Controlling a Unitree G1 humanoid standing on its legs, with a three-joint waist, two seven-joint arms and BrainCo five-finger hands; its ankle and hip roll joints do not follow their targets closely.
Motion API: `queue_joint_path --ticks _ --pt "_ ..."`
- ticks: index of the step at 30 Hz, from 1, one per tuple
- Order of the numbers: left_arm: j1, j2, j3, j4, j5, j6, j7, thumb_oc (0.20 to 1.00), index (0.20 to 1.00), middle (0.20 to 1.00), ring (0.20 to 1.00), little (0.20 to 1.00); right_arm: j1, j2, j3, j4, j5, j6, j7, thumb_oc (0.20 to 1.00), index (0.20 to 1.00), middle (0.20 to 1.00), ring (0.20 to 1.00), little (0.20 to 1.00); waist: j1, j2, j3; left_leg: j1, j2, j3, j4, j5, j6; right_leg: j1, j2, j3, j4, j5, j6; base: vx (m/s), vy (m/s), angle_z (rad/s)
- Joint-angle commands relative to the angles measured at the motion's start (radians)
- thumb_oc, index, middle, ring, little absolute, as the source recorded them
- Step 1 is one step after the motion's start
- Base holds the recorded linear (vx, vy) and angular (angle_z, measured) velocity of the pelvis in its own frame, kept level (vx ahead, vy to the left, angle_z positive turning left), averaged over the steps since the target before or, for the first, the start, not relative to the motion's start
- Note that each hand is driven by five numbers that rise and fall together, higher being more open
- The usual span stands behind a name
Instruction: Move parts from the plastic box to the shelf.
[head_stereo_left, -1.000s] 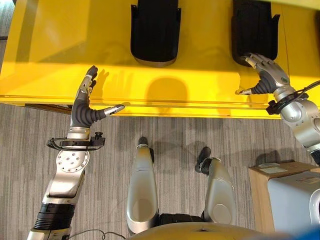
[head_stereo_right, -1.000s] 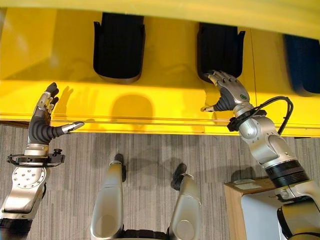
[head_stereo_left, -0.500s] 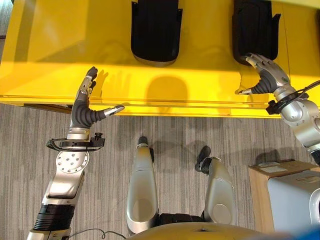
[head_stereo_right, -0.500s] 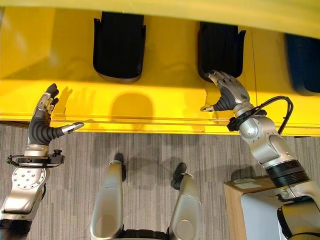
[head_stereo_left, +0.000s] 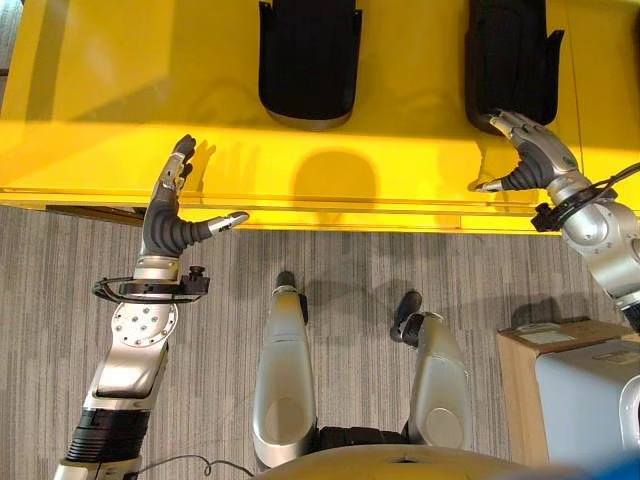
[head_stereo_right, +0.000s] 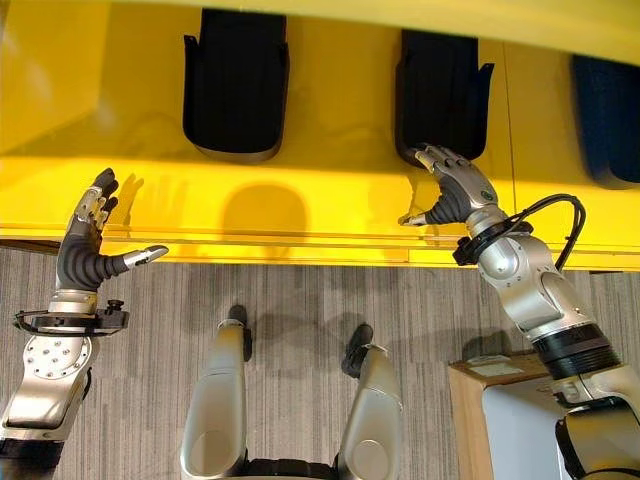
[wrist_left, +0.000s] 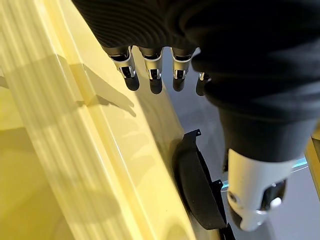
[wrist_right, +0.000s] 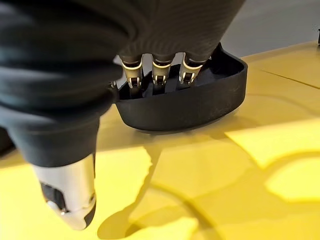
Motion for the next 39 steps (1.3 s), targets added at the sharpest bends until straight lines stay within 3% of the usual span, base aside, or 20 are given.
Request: queue_joint_path --ticks 1,23,39 --pt "0.026 0.019 0.038 -0.032 -0.017 -0.042 -0.002 1.0 1.0 1.0 1.0 1.0 -0.001 -0.014 -0.026 0.0 0.029 -0.013 -0.003 1.0 1.0 1.0 1.0 1.0 -0.01 -0.007 -0.03 -0.049 0.041 -0.008 -0.051 0.096 0.005 0.1 -0.053 0.062 -0.007 -0.001 0.032 0.0 0.0 0.0" --pt "0.032 0.018 0.057 -0.03 -0.002 -0.036 -0.001 1.0 1.0 1.0 1.0 1.0 0.059 -0.034 -0.088 -0.032 0.009 -0.015 -0.003 1.0 1.0 1.0 1.0 1.0 -0.021 -0.011 -0.033 -0.055 0.043 -0.008 -0.043 0.09 0.006 0.093 -0.049 0.067 -0.003 -0.003 0.032 0.0 0.0 0.0" --pt "0.047 0.041 0.087 -0.055 -0.006 -0.051 0.023 1.0 1.0 1.0 1.0 1.0 -0.041 -0.131 -0.263 -0.201 -0.018 -0.046 -0.158 1.0 1.0 1.0 1.0 1.0 -0.03 -0.016 -0.038 -0.061 0.044 -0.007 -0.036 0.087 0.006 0.077 -0.045 0.076 0.004 -0.003 0.031 0.0 0.0 0.0"
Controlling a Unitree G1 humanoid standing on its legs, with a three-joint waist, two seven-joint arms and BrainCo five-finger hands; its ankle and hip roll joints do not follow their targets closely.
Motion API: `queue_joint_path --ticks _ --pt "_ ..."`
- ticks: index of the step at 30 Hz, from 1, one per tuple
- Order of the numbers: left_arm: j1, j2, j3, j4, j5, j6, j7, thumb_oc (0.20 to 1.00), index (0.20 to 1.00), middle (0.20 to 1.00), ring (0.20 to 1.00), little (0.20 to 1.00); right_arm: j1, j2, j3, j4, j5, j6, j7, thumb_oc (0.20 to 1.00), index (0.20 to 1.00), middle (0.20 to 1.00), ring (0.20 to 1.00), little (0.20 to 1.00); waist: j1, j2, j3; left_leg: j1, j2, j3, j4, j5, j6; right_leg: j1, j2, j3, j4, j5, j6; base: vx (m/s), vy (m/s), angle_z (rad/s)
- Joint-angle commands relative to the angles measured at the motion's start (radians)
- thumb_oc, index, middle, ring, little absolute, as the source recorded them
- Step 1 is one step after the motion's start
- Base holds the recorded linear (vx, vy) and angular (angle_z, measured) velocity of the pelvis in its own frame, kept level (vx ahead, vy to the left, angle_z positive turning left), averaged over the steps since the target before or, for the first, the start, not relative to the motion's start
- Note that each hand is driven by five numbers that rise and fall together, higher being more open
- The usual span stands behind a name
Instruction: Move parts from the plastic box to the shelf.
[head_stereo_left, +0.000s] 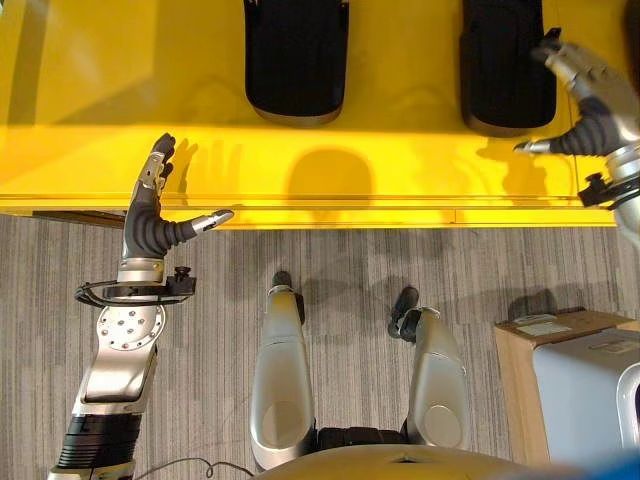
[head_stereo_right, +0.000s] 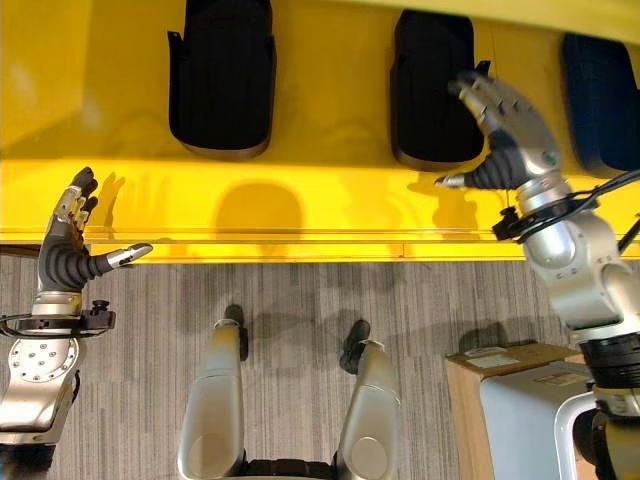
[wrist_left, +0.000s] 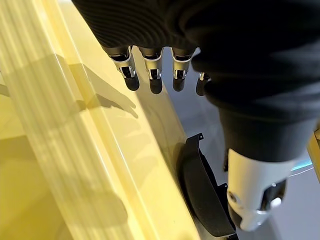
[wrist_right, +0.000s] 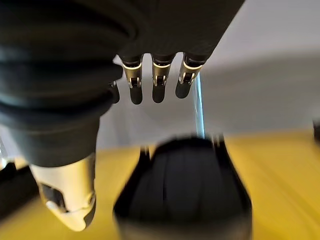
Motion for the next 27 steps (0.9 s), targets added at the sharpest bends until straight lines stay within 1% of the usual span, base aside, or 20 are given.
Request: queue_joint_path --ticks 1,5,10,12,14,16,17,18,19,20,21,22,24,25,27 --pt "0.026 0.041 0.027 -0.055 -0.006 -0.051 0.022 1.0 1.0 1.0 1.0 1.0 -0.066 -0.011 -0.039 -0.026 0.003 -0.03 -0.055 1.0 1.0 1.0 1.0 1.0 0.001 -0.012 -0.041 -0.043 0.041 -0.001 -0.053 0.089 0.004 0.091 -0.048 0.074 -0.001 0.001 0.034 0.0 0.0 0.0" --pt "0.028 0.044 0.035 -0.057 -0.003 -0.051 0.027 1.0 1.0 1.0 1.0 1.0 -0.055 -0.004 -0.07 -0.092 0.014 -0.042 -0.06 1.0 1.0 1.0 1.0 1.0 -0.002 -0.018 -0.043 -0.042 0.039 0.0 -0.054 0.089 0.004 0.092 -0.047 0.075 0.0 0.0 0.033 0.0 0.0 0.0" --pt "0.033 0.038 0.036 -0.062 0.0 -0.047 0.033 1.0 1.0 1.0 1.0 1.0 -0.01 0.034 -0.101 -0.161 0.031 -0.062 -0.054 1.0 1.0 1.0 1.0 1.0 -0.008 -0.02 -0.045 -0.042 0.039 0.001 -0.051 0.09 0.004 0.089 -0.046 0.08 0.004 0.001 0.033 0.0 0.0 0.0" --pt "0.034 0.036 0.037 -0.064 0.006 -0.045 0.036 1.0 1.0 1.0 1.0 1.0 0.042 0.084 -0.117 -0.207 0.055 -0.074 -0.042 1.0 1.0 1.0 1.0 1.0 -0.015 -0.021 -0.043 -0.039 0.041 0.003 -0.051 0.091 0.004 0.092 -0.045 0.081 0.002 0.002 0.032 0.0 0.0 0.0" --pt "0.032 0.029 0.031 -0.06 0.004 -0.046 0.038 1.0 1.0 1.0 1.0 1.0 0.097 0.155 -0.122 -0.225 0.105 -0.089 -0.037 1.0 1.0 1.0 1.0 1.0 -0.022 -0.02 -0.045 -0.029 0.042 0.006 -0.057 0.093 0.005 0.099 -0.043 0.082 -0.003 0.005 0.033 -0.01 -0.002 -0.02" --pt "0.032 0.024 0.019 -0.057 -0.005 -0.046 0.036 1.0 1.0 1.0 1.0 1.0 0.161 0.247 -0.131 -0.259 0.185 -0.112 -0.032 1.0 1.0 1.0 1.0 1.0 -0.03 -0.021 -0.05 -0.016 0.046 0.007 -0.063 0.095 0.005 0.109 -0.039 0.083 -0.011 0.009 0.034 -0.01 -0.006 -0.04" --pt "0.034 0.027 0.017 -0.056 -0.005 -0.047 0.037 1.0 1.0 1.0 1.0 1.0 0.169 0.25 -0.136 -0.263 0.186 -0.113 -0.03 1.0 1.0 1.0 1.0 1.0 -0.028 -0.023 -0.052 -0.014 0.046 0.007 -0.065 0.095 0.005 0.11 -0.039 0.082 -0.012 0.009 0.034 0.0 0.0 0.0" --pt "0.034 0.026 0.011 -0.058 -0.011 -0.048 0.038 1.0 1.0 1.0 1.0 1.0 0.207 0.3 -0.136 -0.276 0.225 -0.129 -0.024 1.0 1.0 1.0 1.0 1.0 -0.032 -0.024 -0.056 -0.004 0.048 0.007 -0.073 0.098 0.004 0.119 -0.037 0.083 -0.022 0.013 0.035 0.02 -0.015 -0.06" --pt "0.04 0.026 -0.002 -0.063 -0.027 -0.052 0.029 1.0 1.0 1.0 1.0 1.0 0.281 0.36 -0.129 -0.319 0.268 -0.151 0.004 1.0 1.0 1.0 1.0 1.0 -0.043 -0.024 -0.067 0.023 0.054 0.008 -0.097 0.105 0.002 0.144 -0.029 0.083 -0.047 0.019 0.04 0.03 -0.024 -0.08" --pt "0.046 0.031 -0.01 -0.067 -0.035 -0.058 0.024 1.0 1.0 1.0 1.0 1.0 0.321 0.389 -0.128 -0.329 0.309 -0.167 0.014 1.0 1.0 1.0 1.0 1.0 -0.049 -0.024 -0.075 0.043 0.059 0.011 -0.113 0.111 0.0 0.163 -0.026 0.079 -0.066 0.023 0.042 0.02 -0.034 -0.11" --pt "0.059 0.035 -0.015 -0.068 -0.043 -0.061 0.015 1.0 1.0 1.0 1.0 1.0 0.371 0.407 -0.124 -0.346 0.334 -0.17 0.044 1.0 1.0 1.0 1.0 1.0 -0.053 -0.025 -0.083 0.067 0.062 0.012 -0.143 0.127 -0.001 0.189 -0.02 0.076 -0.096 0.036 0.043 0.05 -0.038 -0.11" --pt "0.069 0.037 -0.021 -0.065 -0.051 -0.062 0.007 1.0 1.0 1.0 1.0 1.0 0.403 0.419 -0.118 -0.349 0.349 -0.17 0.054 1.0 1.0 1.0 1.0 1.0 -0.059 -0.025 -0.09 0.088 0.068 0.015 -0.154 0.125 -0.004 0.21 -0.016 0.075 -0.112 0.035 0.048 0.05 -0.049 -0.12" --pt "0.081 0.039 -0.027 -0.062 -0.058 -0.066 -0.001 1.0 1.0 1.0 1.0 1.0 0.432 0.431 -0.11 -0.352 0.37 -0.174 0.071 1.0 1.0 1.0 1.0 1.0 -0.063 -0.025 -0.1 0.11 0.073 0.018 -0.182 0.142 -0.004 0.233 -0.011 0.072 -0.142 0.049 0.051 0.06 -0.044 -0.13" --pt "0.122 0.043 -0.025 -0.069 -0.056 -0.075 -0.017 1.0 1.0 1.0 1.0 1.0 0.508 0.452 -0.109 -0.366 0.417 -0.179 0.102 1.0 1.0 1.0 1.0 1.0 -0.075 -0.023 -0.124 0.167 0.085 0.026 -0.236 0.155 -0.009 0.28 -0.001 0.07 -0.2 0.059 0.062 0.07 -0.052 -0.16" --pt "0.149 0.043 -0.03 -0.065 -0.067 -0.077 -0.028 1.0 1.0 1.0 1.0 1.0 0.555 0.466 -0.096 -0.371 0.472 -0.178 0.132 1.0 1.0 1.0 1.0 1.0 -0.086 -0.019 -0.155 0.217 0.098 0.04 -0.305 0.187 -0.009 0.312 0.009 0.066 -0.257 0.081 0.07 0.07 -0.045 -0.12"
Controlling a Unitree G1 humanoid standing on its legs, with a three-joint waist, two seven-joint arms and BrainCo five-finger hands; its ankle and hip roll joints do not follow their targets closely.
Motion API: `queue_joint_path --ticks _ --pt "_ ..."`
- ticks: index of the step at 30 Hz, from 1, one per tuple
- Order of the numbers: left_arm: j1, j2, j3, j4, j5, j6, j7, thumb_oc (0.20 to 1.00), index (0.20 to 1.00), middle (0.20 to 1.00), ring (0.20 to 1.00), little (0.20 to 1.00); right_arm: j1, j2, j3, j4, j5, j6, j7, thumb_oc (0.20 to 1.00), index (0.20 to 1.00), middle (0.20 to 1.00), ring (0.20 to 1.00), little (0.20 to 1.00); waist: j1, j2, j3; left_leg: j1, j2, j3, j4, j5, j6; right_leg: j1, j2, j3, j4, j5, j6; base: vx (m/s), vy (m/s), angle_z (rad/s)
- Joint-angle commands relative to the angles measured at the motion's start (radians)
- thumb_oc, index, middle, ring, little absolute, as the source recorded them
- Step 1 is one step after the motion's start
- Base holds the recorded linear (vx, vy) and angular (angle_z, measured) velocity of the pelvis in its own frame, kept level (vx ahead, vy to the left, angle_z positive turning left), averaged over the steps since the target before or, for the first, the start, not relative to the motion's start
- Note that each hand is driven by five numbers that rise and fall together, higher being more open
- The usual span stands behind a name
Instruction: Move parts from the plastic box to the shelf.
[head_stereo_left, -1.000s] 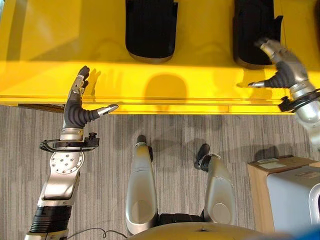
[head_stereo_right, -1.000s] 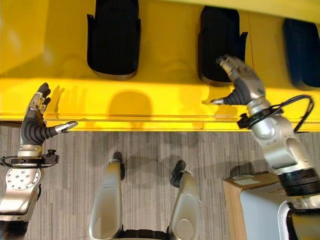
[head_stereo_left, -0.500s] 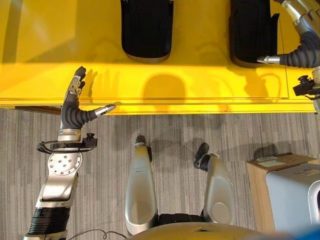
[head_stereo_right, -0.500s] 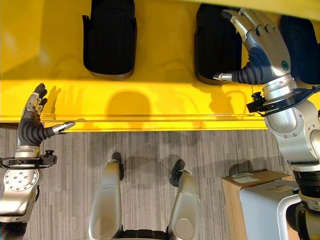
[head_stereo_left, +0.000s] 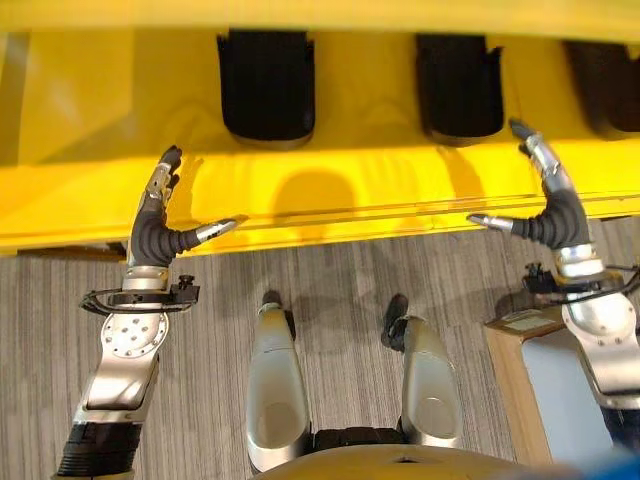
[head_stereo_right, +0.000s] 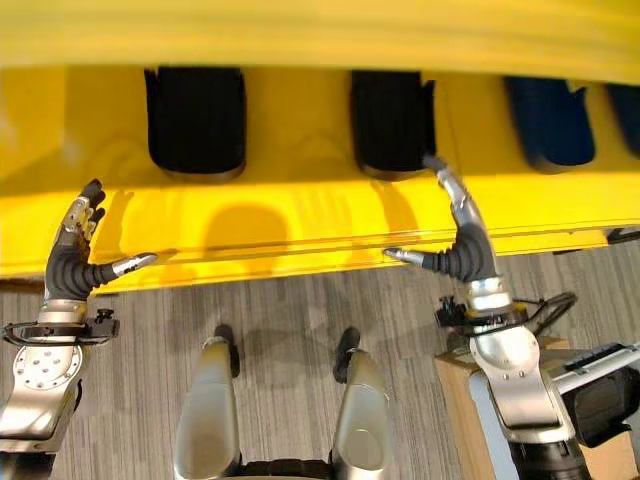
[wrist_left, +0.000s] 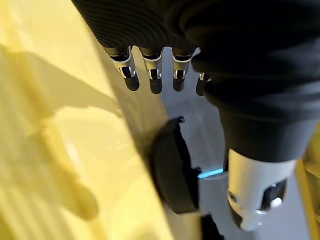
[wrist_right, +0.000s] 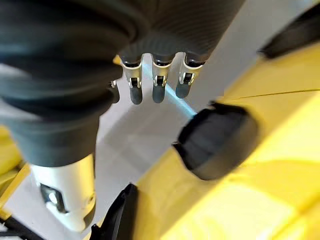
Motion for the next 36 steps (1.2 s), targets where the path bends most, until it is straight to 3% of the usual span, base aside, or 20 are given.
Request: queue_joint_path --ticks 1,4,5,11,15,17,18,21,23,24,25,27,28,29,31,32,33,34,36 --pt "0.075 0.04 -0.004 -0.06 -0.03 -0.072 -0.024 1.0 1.0 1.0 1.0 1.0 0.004 0.012 -0.012 -0.044 0.127 -0.074 0.048 1.0 1.0 1.0 1.0 1.0 -0.003 0.002 -0.154 0.02 0.065 -0.007 -0.202 0.187 -0.006 0.123 -0.034 0.059 -0.101 0.037 0.06 0.08 -0.018 -0.27" --pt "0.124 0.031 -0.006 -0.051 -0.05 -0.079 -0.047 1.0 1.0 1.0 1.0 1.0 0.083 0.032 -0.002 -0.057 0.232 -0.075 0.104 1.0 1.0 1.0 1.0 1.0 -0.015 0.01 -0.199 0.115 0.083 0.03 -0.318 0.23 -0.012 0.181 -0.016 0.061 -0.189 0.057 0.069 0.08 -0.039 -0.29" --pt "0.153 0.013 -0.01 -0.051 -0.077 -0.088 -0.068 1.0 1.0 1.0 1.0 1.0 0.114 0.027 0.005 -0.058 0.24 -0.074 0.117 1.0 1.0 1.0 1.0 1.0 -0.022 0.021 -0.251 0.197 0.1 0.049 -0.439 0.276 -0.021 0.221 0.004 0.084 -0.26 0.071 0.076 0.08 -0.054 -0.3" --pt "0.159 -0.035 -0.053 -0.031 -0.111 -0.088 -0.098 1.0 1.0 1.0 1.0 1.0 0.126 0.019 0.008 -0.041 0.254 -0.07 0.12 1.0 1.0 1.0 1.0 1.0 -0.04 0.039 -0.323 0.289 0.136 0.09 -0.547 0.33 -0.04 0.251 0.044 0.113 -0.264 0.041 0.062 0.05 -0.092 -0.28" --pt "0.146 -0.068 -0.092 -0.033 -0.133 -0.082 -0.11 1.0 1.0 1.0 1.0 1.0 0.085 -0.009 0.027 -0.038 0.246 -0.068 0.115 1.0 1.0 1.0 1.0 1.0 -0.046 0.064 -0.35 0.333 0.19 0.112 -0.576 0.374 -0.049 0.229 0.106 0.132 -0.181 -0.031 0.018 -0.02 -0.175 -0.1" --pt "0.146 -0.073 -0.095 -0.034 -0.137 -0.08 -0.115 1.0 1.0 1.0 1.0 1.0 0.079 -0.014 0.029 -0.036 0.245 -0.07 0.115 1.0 1.0 1.0 1.0 1.0 -0.044 0.071 -0.353 0.342 0.202 0.117 -0.596 0.39 -0.053 0.221 0.122 0.134 -0.166 -0.045 0.011 -0.06 -0.211 -0.18" --pt "0.138 -0.098 -0.114 -0.031 -0.177 -0.08 -0.121 1.0 1.0 1.0 1.0 1.0 0.06 -0.024 0.032 -0.04 0.249 -0.076 0.107 1.0 1.0 1.0 1.0 1.0 -0.038 0.083 -0.353 0.34 0.23 0.117 -0.626 0.455 -0.064 0.21 0.163 0.127 -0.139 -0.068 -0.014 -0.07 -0.232 -0.21" --pt "0.133 -0.108 -0.138 -0.028 -0.192 -0.071 -0.132 1.0 1.0 1.0 1.0 1.0 0.059 -0.031 0.03 -0.05 0.244 -0.08 0.101 1.0 1.0 1.0 1.0 1.0 -0.038 0.093 -0.35 0.325 0.236 0.119 -0.638 0.504 -0.066 0.21 0.186 0.114 -0.137 -0.076 -0.033 -0.06 -0.169 0.02" --pt "0.115 -0.112 -0.196 -0.019 -0.187 -0.059 -0.153 1.0 1.0 1.0 1.0 1.0 0.077 -0.036 0.023 -0.055 0.23 -0.088 0.087 1.0 1.0 1.0 1.0 1.0 -0.044 0.091 -0.328 0.27 0.231 0.197 -0.595 0.574 -0.063 0.256 0.201 0.054 -0.185 -0.073 -0.068 -0.11 -0.329 0.19" --pt "0.12 -0.114 -0.194 -0.025 -0.178 -0.06 -0.163 1.0 1.0 1.0 1.0 1.0 0.097 -0.03 0.024 -0.053 0.225 -0.087 0.093 1.0 1.0 1.0 1.0 1.0 -0.04 0.08 -0.329 0.261 0.179 0.189 -0.577 0.522 -0.048 0.291 0.201 0.046 -0.275 -0.043 -0.067 -0.09 -0.257 0.94" --pt "0.121 -0.113 -0.194 -0.025 -0.178 -0.06 -0.163 1.0 1.0 1.0 1.0 1.0 0.098 -0.03 0.024 -0.054 0.225 -0.087 0.093 1.0 1.0 1.0 1.0 1.0 -0.041 0.079 -0.328 0.261 0.177 0.188 -0.573 0.518 -0.046 0.297 0.199 0.045 -0.284 -0.039 -0.065 -0.04 -0.143 1.58" --pt "0.116 -0.12 -0.185 -0.022 -0.168 -0.064 -0.154 1.0 1.0 1.0 1.0 1.0 0.103 -0.025 0.026 -0.053 0.226 -0.084 0.105 1.0 1.0 1.0 1.0 1.0 -0.023 0.073 -0.338 0.242 0.063 0.113 -0.557 0.452 -0.022 0.328 0.19 0.047 -0.391 0.017 -0.063 0.0 -0.073 0.87" --pt "0.12 -0.122 -0.179 -0.024 -0.16 -0.066 -0.151 1.0 1.0 1.0 1.0 1.0 0.106 -0.019 0.026 -0.051 0.237 -0.084 0.113 1.0 1.0 1.0 1.0 1.0 -0.015 0.066 -0.342 0.236 -0.015 0.065 -0.555 0.411 -0.005 0.336 0.192 0.051 -0.433 0.041 -0.062 0.06 -0.123 -0.29" --pt "0.118 -0.13 -0.178 -0.026 -0.141 -0.068 -0.148 1.0 1.0 1.0 1.0 1.0 0.074 -0.009 0.05 -0.027 0.257 -0.086 0.132 1.0 1.0 1.0 1.0 1.0 0.007 0.056 -0.36 0.251 -0.214 -0.047 -0.573 0.31 0.055 0.338 0.214 0.07 -0.494 0.093 -0.061 0.08 -0.085 -0.21" --pt "0.119 -0.136 -0.18 -0.031 -0.133 -0.069 -0.15 1.0 1.0 1.0 1.0 1.0 0.054 -0.002 0.069 -0.006 0.265 -0.078 0.144 1.0 1.0 1.0 1.0 1.0 0.002 0.059 -0.385 0.278 -0.273 -0.067 -0.607 0.289 0.093 0.335 0.237 0.083 -0.522 0.112 -0.057 0.07 -0.032 -0.68" --pt "0.117 -0.135 -0.187 -0.036 -0.129 -0.071 -0.148 1.0 1.0 1.0 1.0 1.0 0.038 0.005 0.086 0.004 0.263 -0.078 0.145 1.0 1.0 1.0 1.0 1.0 0.011 0.058 -0.39 0.28 -0.309 -0.117 -0.607 0.286 0.104 0.328 0.247 0.101 -0.527 0.118 -0.061 0.04 -0.004 -0.89" --pt "0.116 -0.134 -0.186 -0.035 -0.129 -0.072 -0.147 1.0 1.0 1.0 1.0 1.0 0.034 0.006 0.089 0.007 0.262 -0.08 0.144 1.0 1.0 1.0 1.0 1.0 0.011 0.056 -0.39 0.281 -0.31 -0.116 -0.607 0.284 0.105 0.329 0.246 0.103 -0.528 0.117 -0.06 0.04 -0.004 -1.08" --pt "0.103 -0.128 -0.199 -0.038 -0.129 -0.076 -0.145 1.0 1.0 1.0 1.0 1.0 -0.004 0.019 0.114 0.024 0.276 -0.079 0.145 1.0 1.0 1.0 1.0 1.0 0.013 0.05 -0.397 0.282 -0.343 -0.177 -0.6 0.271 0.118 0.32 0.26 0.127 -0.53 0.119 -0.06 0.07 0.006 -0.86" --pt "0.093 -0.125 -0.212 -0.036 -0.105 -0.082 -0.143 1.0 1.0 1.0 1.0 1.0 -0.017 0.028 0.125 0.022 0.279 -0.078 0.144 1.0 1.0 1.0 1.0 1.0 0.001 0.049 -0.407 0.292 -0.338 -0.156 -0.607 0.28 0.124 0.319 0.265 0.143 -0.526 0.129 -0.064 0.05 0.059 -0.73"
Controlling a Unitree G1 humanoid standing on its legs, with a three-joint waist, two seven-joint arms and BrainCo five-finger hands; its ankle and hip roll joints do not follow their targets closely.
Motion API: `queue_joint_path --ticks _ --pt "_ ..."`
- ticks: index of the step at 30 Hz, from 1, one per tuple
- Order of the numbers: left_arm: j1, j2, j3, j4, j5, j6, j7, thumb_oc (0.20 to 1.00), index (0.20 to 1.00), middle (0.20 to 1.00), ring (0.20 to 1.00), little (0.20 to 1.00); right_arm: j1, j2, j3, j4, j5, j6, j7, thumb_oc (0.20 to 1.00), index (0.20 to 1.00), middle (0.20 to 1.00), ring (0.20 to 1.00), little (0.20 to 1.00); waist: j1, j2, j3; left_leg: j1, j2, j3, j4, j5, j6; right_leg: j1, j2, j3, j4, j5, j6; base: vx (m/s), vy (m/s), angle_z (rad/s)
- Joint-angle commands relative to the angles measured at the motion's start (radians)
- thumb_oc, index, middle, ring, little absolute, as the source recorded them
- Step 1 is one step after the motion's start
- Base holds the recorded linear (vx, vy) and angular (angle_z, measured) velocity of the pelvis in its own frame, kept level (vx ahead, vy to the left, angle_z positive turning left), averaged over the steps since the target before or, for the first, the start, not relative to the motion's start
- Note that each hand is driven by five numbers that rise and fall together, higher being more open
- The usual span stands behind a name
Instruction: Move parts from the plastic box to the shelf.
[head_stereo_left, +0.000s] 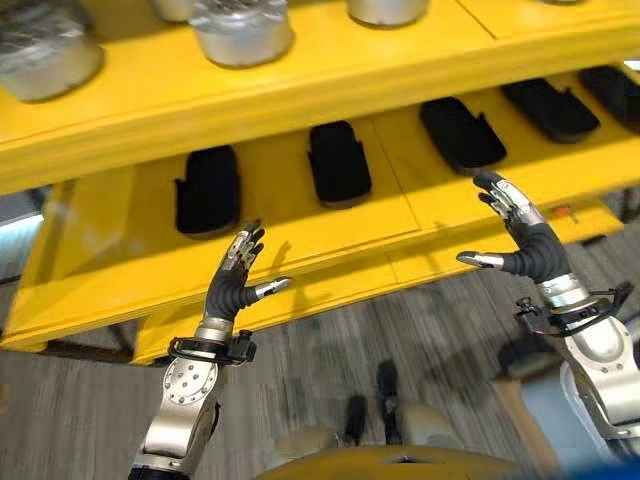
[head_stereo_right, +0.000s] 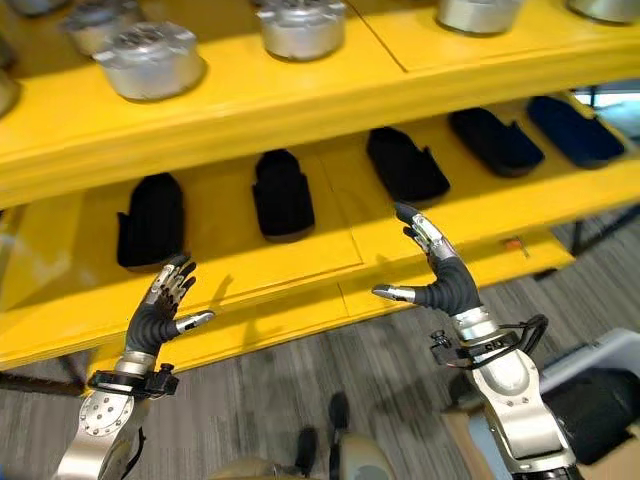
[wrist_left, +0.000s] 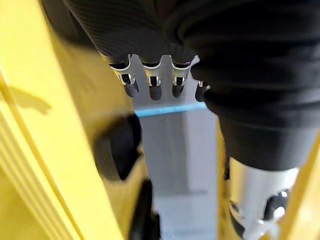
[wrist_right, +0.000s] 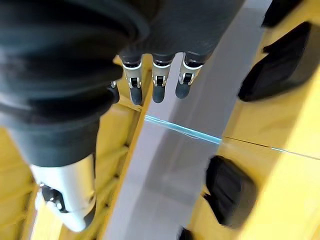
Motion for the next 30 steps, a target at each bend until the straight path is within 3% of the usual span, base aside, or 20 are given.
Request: queue_joint_path --ticks 1,4,8,11,12,13,14,16,20,21,22,23,25,27,30 --pt "-0.016 0.055 0.021 -0.04 0.055 -0.066 0.011 1.0 1.0 1.0 1.0 1.0 -0.044 0.021 0.008 -0.03 0.049 -0.056 -0.009 1.0 1.0 1.0 1.0 1.0 -0.012 -0.017 -0.09 -0.158 0.024 -0.031 0.055 0.047 -0.086 0.193 -0.052 -0.006 -0.116 -0.035 0.053 0.02 0.096 -0.56" --pt "-0.019 0.063 0.022 -0.042 0.059 -0.07 0.016 1.0 1.0 1.0 1.0 1.0 -0.043 0.029 0.013 -0.032 0.056 -0.052 -0.009 1.0 1.0 1.0 1.0 1.0 -0.015 -0.02 -0.099 -0.147 0.034 0.0 0.047 0.042 -0.081 0.19 -0.055 0.012 -0.113 -0.035 0.056 0.05 0.078 -0.52" --pt "-0.05 0.088 0.015 -0.033 0.062 -0.081 0.059 1.0 1.0 1.0 1.0 1.0 -0.083 0.041 0.068 -0.029 0.042 -0.041 -0.022 1.0 1.0 1.0 1.0 1.0 -0.018 -0.025 -0.072 -0.135 0.047 0.088 0.079 -0.01 -0.057 0.139 -0.059 0.111 -0.034 -0.046 0.07 0.03 0.1 -0.69" --pt "-0.05 0.088 0.015 -0.032 0.062 -0.081 0.059 1.0 1.0 1.0 1.0 1.0 -0.083 0.041 0.068 -0.029 0.042 -0.041 -0.022 1.0 1.0 1.0 1.0 1.0 -0.016 -0.025 -0.072 -0.135 0.047 0.089 0.079 -0.011 -0.057 0.138 -0.059 0.113 -0.034 -0.046 0.07 -0.02 0.047 -0.8" --pt "-0.078 0.114 0.014 -0.036 0.074 -0.08 0.097 1.0 1.0 1.0 1.0 1.0 -0.15 0.063 0.125 -0.029 0.015 -0.036 -0.045 1.0 1.0 1.0 1.0 1.0 -0.013 -0.008 -0.016 -0.136 0.081 0.158 0.119 -0.045 -0.044 0.071 -0.088 0.029 0.089 -0.062 0.098 -0.13 0.064 -0.53" --pt "-0.084 0.124 0.032 -0.044 0.087 -0.081 0.122 1.0 1.0 1.0 1.0 1.0 -0.208 0.089 0.157 -0.014 0.001 -0.034 -0.065 1.0 1.0 1.0 1.0 1.0 0.04 0.013 -0.003 -0.133 0.133 0.242 0.14 -0.071 -0.061 0.07 -0.215 -0.171 0.14 -0.092 0.096 -0.13 0.043 -0.39" --pt "-0.083 0.125 0.036 -0.047 0.086 -0.081 0.13 1.0 1.0 1.0 1.0 1.0 -0.219 0.093 0.163 -0.008 -0.013 -0.031 -0.071 1.0 1.0 1.0 1.0 1.0 0.042 0.018 -0.005 -0.126 0.15 0.269 0.138 -0.07 -0.065 0.076 -0.267 -0.227 0.138 -0.071 0.093 0.0 -0.041 -2.15" --pt "-0.085 0.123 0.034 -0.044 0.086 -0.079 0.14 1.0 1.0 1.0 1.0 1.0 -0.238 0.094 0.172 0.006 -0.032 -0.022 -0.08 1.0 1.0 1.0 1.0 1.0 0.04 0.019 -0.001 -0.103 0.164 0.295 0.132 -0.074 -0.071 0.078 -0.327 -0.255 0.128 -0.027 0.106 0.04 -0.052 -2.8" --pt "-0.084 0.115 0.037 -0.044 0.086 -0.075 0.155 1.0 1.0 1.0 1.0 1.0 -0.242 0.093 0.16 0.01 -0.055 -0.01 -0.096 1.0 1.0 1.0 1.0 1.0 0.04 0.006 0.001 -0.084 0.171 0.343 0.138 -0.096 -0.087 0.097 -0.462 -0.296 0.039 0.133 0.175 0.04 -0.118 -0.52" --pt "-0.084 0.115 0.037 -0.044 0.086 -0.075 0.155 1.0 1.0 1.0 1.0 1.0 -0.242 0.093 0.16 0.01 -0.055 -0.01 -0.096 1.0 1.0 1.0 1.0 1.0 0.04 0.007 0.002 -0.083 0.171 0.343 0.139 -0.097 -0.087 0.099 -0.462 -0.296 0.038 0.133 0.175 0.07 -0.194 -0.51" --pt "-0.086 0.111 0.029 -0.033 0.095 -0.075 0.157 1.0 1.0 1.0 1.0 1.0 -0.219 0.093 0.142 0.0 -0.055 -0.01 -0.098 1.0 1.0 1.0 1.0 1.0 0.026 -0.014 -0.007 -0.087 0.174 0.338 0.146 -0.102 -0.099 0.125 -0.451 -0.255 0.007 0.134 0.184 0.1 -0.261 -0.1" --pt "-0.085 0.101 0.026 -0.02 0.097 -0.074 0.156 1.0 1.0 1.0 1.0 1.0 -0.203 0.091 0.131 -0.002 -0.049 -0.011 -0.096 1.0 1.0 1.0 1.0 1.0 0.026 -0.031 -0.027 -0.076 0.179 0.349 0.128 -0.096 -0.114 0.134 -0.439 -0.264 -0.029 0.128 0.199 0.11 -0.262 0.19" --pt "-0.076 0.094 0.025 -0.019 0.095 -0.072 0.153 1.0 1.0 1.0 1.0 1.0 -0.194 0.081 0.124 -0.004 -0.043 -0.009 -0.092 1.0 1.0 1.0 1.0 1.0 0.023 -0.032 -0.04 -0.063 0.189 0.35 0.115 -0.087 -0.123 0.139 -0.424 -0.265 -0.041 0.13 0.2 0.1 -0.238 -0.34" --pt "-0.081 0.079 0.021 -0.009 0.065 -0.076 0.146 1.0 1.0 1.0 1.0 1.0 -0.19 0.058 0.105 -0.007 -0.029 -0.016 -0.095 1.0 1.0 1.0 1.0 1.0 -0.001 -0.018 -0.054 -0.058 0.253 0.357 0.106 -0.057 -0.163 0.144 -0.367 -0.261 -0.057 0.089 0.181 0.09 -0.354 -0.35" --pt "-0.089 0.069 0.017 -0.006 0.056 -0.076 0.146 1.0 1.0 1.0 1.0 1.0 -0.186 0.047 0.094 -0.002 -0.021 -0.024 -0.103 1.0 1.0 1.0 1.0 1.0 -0.024 -0.003 -0.056 -0.041 0.31 0.373 0.086 -0.027 -0.194 0.152 -0.303 -0.245 -0.079 0.04 0.157 0.05 -0.268 -0.27"
